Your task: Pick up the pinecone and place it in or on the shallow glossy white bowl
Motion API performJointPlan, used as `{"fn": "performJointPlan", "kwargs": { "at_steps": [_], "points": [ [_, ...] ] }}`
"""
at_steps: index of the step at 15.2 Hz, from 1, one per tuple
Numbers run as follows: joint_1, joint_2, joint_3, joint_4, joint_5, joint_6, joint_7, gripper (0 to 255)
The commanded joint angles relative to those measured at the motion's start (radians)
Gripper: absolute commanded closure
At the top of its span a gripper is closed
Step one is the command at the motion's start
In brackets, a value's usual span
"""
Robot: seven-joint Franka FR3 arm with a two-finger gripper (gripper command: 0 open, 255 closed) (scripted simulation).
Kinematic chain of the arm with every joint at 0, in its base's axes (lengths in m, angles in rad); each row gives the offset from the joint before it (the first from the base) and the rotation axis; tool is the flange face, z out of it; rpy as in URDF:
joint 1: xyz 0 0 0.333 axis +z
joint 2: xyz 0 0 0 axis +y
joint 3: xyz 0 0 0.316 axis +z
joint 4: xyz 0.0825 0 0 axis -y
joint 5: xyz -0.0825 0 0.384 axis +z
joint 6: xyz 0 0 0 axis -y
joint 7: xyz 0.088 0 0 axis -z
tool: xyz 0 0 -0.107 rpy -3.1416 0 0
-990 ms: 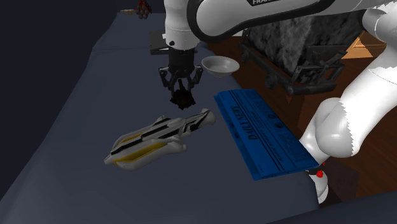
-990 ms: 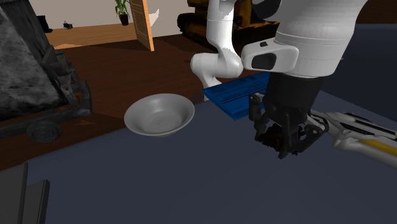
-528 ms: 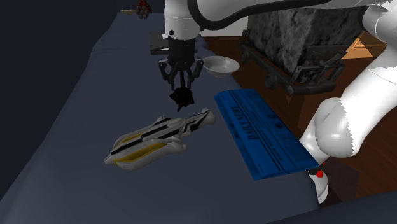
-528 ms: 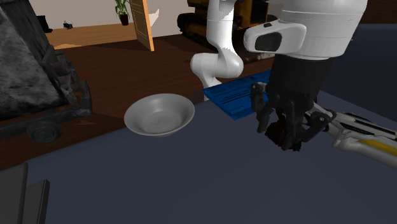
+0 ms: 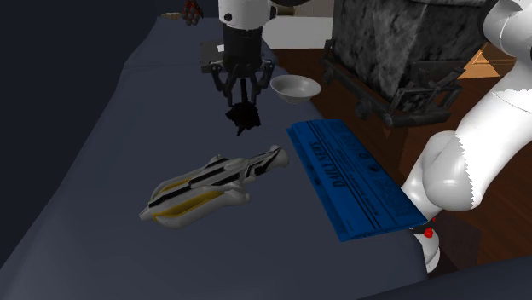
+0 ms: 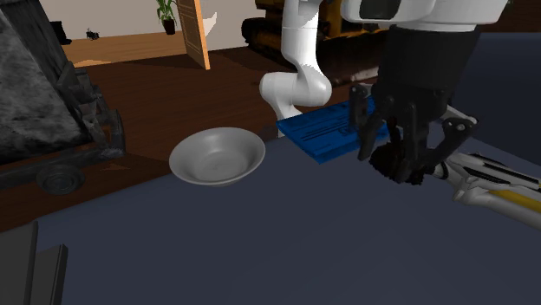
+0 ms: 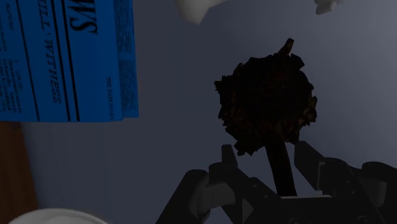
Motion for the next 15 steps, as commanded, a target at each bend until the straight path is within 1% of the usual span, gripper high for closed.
{"fn": "performJointPlan", "kwargs": {
  "at_steps": [1,9,15],
  "points": [
    [-0.001,0.005,0.0,0.034,-0.002,-0.03,0.0,255],
    [0.001,0.033,0.003,0.166,-0.012,-0.135,0.007,255],
    [-0.067,-0.066,-0.088,0.046,0.015,-0.112,-0.153,255]
  ]
}}
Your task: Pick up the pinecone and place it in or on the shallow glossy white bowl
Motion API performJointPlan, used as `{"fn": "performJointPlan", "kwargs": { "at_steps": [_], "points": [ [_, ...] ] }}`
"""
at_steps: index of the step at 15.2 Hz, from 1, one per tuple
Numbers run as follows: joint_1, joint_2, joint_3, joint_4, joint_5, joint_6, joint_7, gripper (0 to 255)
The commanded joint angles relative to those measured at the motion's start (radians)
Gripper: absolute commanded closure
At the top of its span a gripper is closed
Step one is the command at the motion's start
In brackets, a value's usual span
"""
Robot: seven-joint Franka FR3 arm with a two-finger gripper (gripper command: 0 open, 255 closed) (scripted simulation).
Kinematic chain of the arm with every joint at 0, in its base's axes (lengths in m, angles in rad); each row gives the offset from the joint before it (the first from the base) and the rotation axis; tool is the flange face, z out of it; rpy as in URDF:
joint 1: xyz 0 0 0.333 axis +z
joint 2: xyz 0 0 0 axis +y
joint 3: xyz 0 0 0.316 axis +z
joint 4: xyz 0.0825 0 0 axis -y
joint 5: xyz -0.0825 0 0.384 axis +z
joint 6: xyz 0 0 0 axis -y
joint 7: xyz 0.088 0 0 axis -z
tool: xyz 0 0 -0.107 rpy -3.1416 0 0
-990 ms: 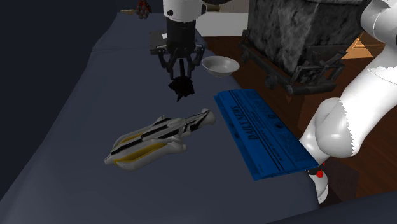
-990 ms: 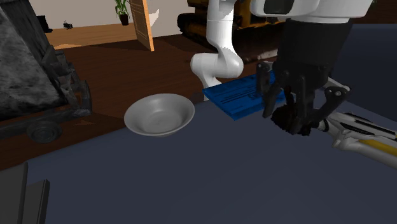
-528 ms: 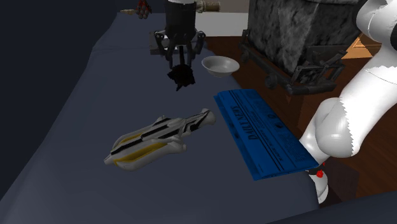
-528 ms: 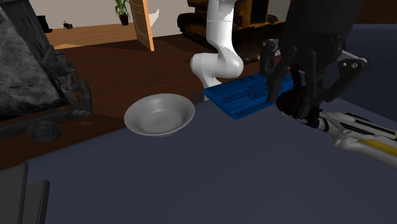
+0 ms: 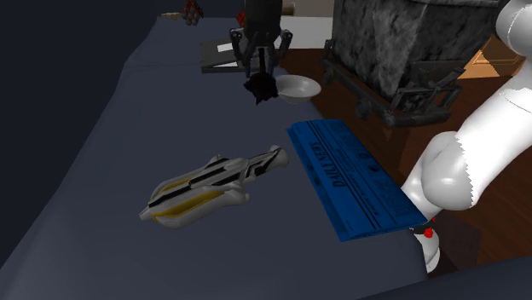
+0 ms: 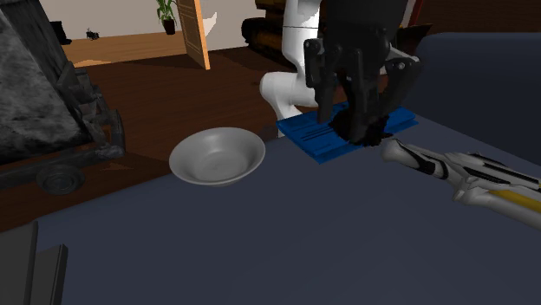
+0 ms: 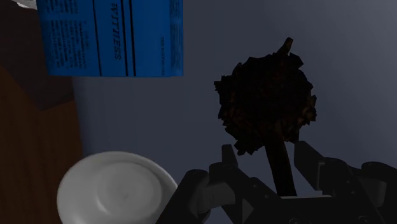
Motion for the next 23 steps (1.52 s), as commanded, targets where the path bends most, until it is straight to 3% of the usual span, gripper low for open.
{"fn": "performJointPlan", "kwargs": {
  "at_steps": [1,15,23],
  "points": [
    [-0.021,-0.027,-0.031,-0.041,0.005,0.015,-0.054,255],
    [-0.158,-0.079,-0.25,-0.126,-0.018,0.041,-0.41,255],
    [-0.157,-0.098,-0.25,-0.255,-0.017,0.15,-0.411,255]
  ]
}}
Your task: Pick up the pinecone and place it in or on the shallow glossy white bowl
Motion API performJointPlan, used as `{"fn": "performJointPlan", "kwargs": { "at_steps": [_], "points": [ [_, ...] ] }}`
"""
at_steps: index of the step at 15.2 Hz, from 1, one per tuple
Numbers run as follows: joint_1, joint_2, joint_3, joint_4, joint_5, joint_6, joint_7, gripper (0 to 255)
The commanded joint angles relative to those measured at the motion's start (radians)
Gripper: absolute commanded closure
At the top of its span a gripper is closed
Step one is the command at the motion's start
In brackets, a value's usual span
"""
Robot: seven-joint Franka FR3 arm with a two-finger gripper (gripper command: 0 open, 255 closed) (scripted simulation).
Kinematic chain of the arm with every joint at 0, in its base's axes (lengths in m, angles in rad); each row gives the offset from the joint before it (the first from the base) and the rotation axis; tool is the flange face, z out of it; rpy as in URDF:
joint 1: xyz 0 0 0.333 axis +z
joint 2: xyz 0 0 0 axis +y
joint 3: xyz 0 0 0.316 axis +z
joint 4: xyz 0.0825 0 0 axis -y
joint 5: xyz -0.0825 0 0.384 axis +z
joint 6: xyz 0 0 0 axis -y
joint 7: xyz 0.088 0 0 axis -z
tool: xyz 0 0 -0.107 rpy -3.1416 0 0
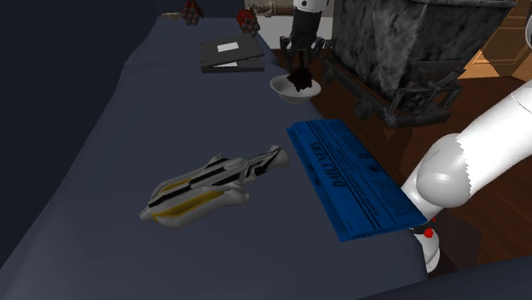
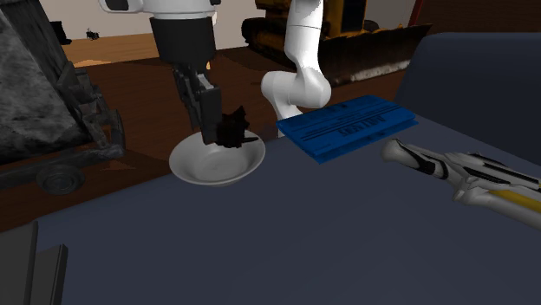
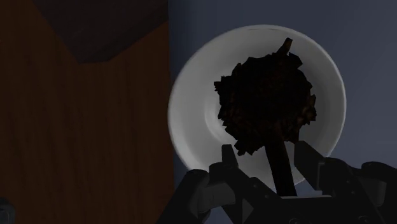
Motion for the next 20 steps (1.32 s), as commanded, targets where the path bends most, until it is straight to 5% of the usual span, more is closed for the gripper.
{"fn": "performJointPlan", "kwargs": {
  "at_steps": [1,10,11,16,20],
  "points": [
    [0.0,-0.003,0.0,-0.03,0.0,0.028,0.0,255],
    [0.0,-0.005,0.0,-0.053,0.0,0.05,0.0,255],
    [0.0,-0.005,0.0,-0.053,0.0,0.05,0.0,0],
    [0.0,-0.005,0.0,-0.053,0.0,0.05,0.0,0],
    [0.0,0.01,-0.001,0.09,-0.001,-0.079,0.0,0]
  ]
}}
